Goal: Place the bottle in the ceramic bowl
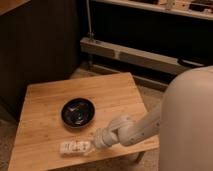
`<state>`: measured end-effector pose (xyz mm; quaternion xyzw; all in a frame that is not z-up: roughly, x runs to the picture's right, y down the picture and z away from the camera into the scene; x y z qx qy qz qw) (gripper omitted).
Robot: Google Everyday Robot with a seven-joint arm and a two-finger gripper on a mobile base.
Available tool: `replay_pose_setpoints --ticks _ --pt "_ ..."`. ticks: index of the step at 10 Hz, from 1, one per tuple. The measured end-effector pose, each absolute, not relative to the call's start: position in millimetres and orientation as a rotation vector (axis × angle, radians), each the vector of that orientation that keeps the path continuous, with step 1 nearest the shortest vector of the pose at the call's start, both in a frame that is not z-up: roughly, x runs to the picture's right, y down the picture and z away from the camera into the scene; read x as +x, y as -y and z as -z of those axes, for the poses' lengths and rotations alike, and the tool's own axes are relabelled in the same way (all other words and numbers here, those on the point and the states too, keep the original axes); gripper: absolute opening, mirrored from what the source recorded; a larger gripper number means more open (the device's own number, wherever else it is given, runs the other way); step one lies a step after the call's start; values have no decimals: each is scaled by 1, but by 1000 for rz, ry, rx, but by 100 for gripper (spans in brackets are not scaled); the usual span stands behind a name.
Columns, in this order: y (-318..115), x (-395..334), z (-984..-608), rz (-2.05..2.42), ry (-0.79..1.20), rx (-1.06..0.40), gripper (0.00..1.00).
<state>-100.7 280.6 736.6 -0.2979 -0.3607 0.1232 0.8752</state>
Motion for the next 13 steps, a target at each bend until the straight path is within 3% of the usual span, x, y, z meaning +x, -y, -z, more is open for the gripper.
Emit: replay_pose_setpoints --ticks 5,6,11,13 --pt "-287 -99 -744 -265 738 -634 63" --pt "-287 -98 -746 -270 734 -639 57" --pt "-287 -100 -749 -267 722 -664 5" --pt "-279 -97 -742 -268 738 -647 0"
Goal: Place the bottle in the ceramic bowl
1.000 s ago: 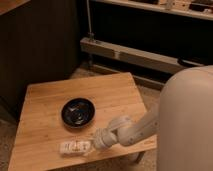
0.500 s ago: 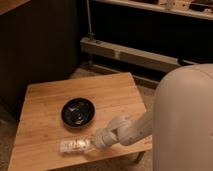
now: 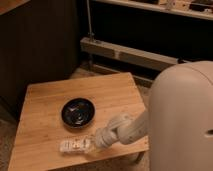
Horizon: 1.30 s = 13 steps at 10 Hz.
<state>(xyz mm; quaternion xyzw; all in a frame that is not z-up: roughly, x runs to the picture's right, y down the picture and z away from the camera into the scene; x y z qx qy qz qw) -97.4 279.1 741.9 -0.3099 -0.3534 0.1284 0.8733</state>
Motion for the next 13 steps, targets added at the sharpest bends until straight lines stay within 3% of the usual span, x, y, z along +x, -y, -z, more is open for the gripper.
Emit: replay_pose_setpoints --ticks 2,6,10,13 --pt "-260 -93 -723 -261 761 -614 0" --pt "-177 -79 -690 -266 745 -545 0" --pt "-112 -98 -723 -305 700 -496 0" --pt "-99 -108 -733 -323 692 -478 0"
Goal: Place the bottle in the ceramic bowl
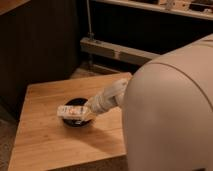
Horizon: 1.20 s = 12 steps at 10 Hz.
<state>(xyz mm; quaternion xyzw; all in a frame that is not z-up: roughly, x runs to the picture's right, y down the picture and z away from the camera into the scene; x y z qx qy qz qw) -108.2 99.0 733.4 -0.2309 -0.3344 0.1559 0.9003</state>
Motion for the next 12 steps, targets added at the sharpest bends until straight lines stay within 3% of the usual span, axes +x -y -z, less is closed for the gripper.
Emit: replay_pose_setpoints --ticks 9,10,12 --pt "-122 -119 -792 -343 625 -504 0" --pt "-116 -118 -791 -351 612 -498 5" --pt "-111 -116 -790 -357 586 -492 24"
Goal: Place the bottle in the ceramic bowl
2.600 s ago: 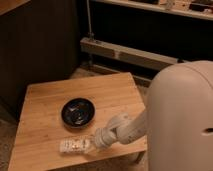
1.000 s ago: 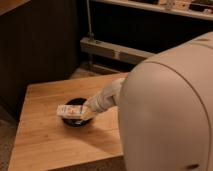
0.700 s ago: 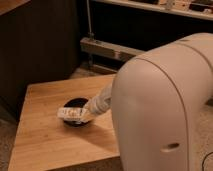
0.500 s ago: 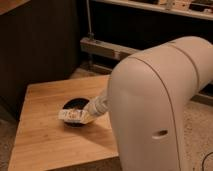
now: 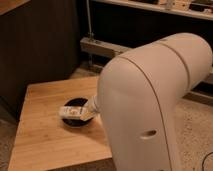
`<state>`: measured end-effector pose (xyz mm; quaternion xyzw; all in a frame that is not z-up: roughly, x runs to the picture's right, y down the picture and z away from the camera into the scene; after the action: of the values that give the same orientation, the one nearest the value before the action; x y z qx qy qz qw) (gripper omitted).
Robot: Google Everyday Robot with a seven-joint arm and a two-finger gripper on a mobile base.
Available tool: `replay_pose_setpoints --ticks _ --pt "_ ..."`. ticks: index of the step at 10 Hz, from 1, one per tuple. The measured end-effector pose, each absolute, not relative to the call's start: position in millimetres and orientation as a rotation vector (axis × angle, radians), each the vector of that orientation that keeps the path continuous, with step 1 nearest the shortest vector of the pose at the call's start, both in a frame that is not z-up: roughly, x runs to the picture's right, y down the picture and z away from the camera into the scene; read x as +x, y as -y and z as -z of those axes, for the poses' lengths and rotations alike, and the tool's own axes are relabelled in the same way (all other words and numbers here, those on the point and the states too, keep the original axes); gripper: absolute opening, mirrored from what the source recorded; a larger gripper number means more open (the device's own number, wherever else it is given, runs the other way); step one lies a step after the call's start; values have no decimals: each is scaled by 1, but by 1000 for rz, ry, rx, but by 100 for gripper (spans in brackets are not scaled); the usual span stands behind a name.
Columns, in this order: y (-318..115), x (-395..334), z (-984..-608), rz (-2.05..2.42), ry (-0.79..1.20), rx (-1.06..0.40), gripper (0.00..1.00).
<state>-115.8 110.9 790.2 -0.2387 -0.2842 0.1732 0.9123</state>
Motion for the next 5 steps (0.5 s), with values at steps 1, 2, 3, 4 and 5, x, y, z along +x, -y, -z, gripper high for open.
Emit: replay_pose_setpoints --ticks 1,2,3,4,5 --pt "-110 -113 -790 -362 570 -490 35" --pt "-111 -111 -791 -365 559 -490 45" --pt "-112 -109 -791 -368 552 -490 55" --pt "-113 -108 -791 -373 550 -491 64" --pt "-115 -107 -791 -380 550 -492 75"
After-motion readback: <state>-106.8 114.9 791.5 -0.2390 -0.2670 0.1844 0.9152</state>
